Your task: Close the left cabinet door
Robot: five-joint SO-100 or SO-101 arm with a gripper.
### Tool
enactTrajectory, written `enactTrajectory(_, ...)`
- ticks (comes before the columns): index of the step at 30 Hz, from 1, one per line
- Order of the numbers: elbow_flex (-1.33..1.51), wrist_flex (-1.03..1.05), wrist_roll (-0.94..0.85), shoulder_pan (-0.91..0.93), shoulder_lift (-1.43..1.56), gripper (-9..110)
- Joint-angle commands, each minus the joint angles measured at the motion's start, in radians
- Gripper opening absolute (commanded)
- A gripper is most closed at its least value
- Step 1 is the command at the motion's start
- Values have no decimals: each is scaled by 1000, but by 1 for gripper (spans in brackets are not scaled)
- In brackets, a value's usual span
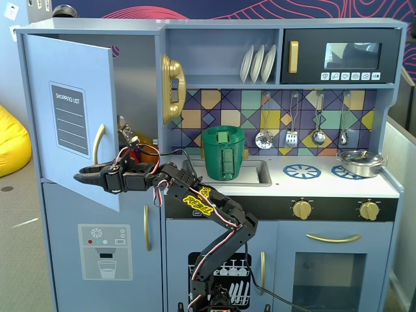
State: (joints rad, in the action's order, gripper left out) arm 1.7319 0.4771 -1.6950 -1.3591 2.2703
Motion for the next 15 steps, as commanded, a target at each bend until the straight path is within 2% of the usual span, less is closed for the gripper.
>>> enactTrajectory(1,-74,-21,23,67,2,0)
enactTrajectory(8,-75,11,49,179,12,0)
enactTrajectory(15,-78,44,83,417,2,0)
